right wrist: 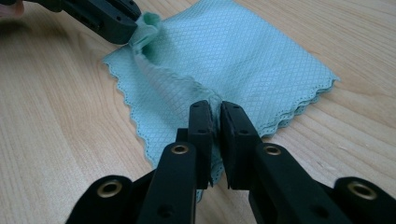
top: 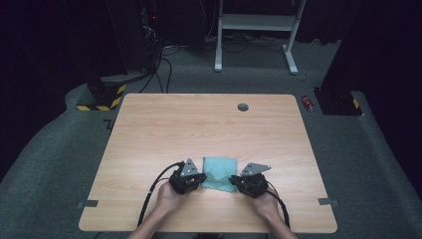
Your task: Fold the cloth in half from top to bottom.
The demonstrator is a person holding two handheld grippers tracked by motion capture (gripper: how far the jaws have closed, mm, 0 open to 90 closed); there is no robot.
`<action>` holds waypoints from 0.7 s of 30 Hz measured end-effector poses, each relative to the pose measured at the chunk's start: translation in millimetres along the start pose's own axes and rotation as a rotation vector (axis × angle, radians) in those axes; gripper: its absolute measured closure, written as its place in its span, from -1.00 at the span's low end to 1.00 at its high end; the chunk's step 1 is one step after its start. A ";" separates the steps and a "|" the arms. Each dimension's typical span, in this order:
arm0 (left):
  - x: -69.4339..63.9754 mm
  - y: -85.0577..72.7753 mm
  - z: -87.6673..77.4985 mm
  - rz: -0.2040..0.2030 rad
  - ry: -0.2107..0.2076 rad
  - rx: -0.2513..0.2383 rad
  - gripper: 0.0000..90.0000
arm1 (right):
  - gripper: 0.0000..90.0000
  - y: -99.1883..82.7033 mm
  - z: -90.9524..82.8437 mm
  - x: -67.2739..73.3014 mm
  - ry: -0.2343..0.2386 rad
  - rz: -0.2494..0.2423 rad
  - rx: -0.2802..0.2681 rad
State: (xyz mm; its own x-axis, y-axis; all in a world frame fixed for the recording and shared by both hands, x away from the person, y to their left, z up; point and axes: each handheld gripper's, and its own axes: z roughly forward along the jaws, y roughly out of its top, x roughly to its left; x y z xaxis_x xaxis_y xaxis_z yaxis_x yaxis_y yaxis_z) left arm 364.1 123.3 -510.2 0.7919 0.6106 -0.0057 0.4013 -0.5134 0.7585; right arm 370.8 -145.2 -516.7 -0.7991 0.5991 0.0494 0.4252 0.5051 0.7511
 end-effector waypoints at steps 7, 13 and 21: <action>1.0 -2.3 -5.1 -0.021 -0.013 -0.008 0.69 | 0.56 -1.7 -5.7 -2.1 0.029 0.032 -0.020; 3.8 -2.3 -16.8 -0.060 -0.038 -0.047 0.61 | 0.53 -1.3 -15.0 -2.0 0.062 0.043 -0.060; 3.3 13.9 -14.7 -0.089 -0.012 -0.064 0.41 | 0.71 9.4 -15.1 -2.7 0.008 0.074 -0.072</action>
State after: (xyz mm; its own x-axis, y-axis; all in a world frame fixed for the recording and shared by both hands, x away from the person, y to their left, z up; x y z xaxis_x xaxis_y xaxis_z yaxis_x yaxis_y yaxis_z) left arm 365.5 127.1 -490.0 0.7600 0.6448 -0.0819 0.4400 -0.4176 0.7950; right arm 370.5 -151.4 -499.8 -0.7701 0.6281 0.1117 0.4519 0.4135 0.7905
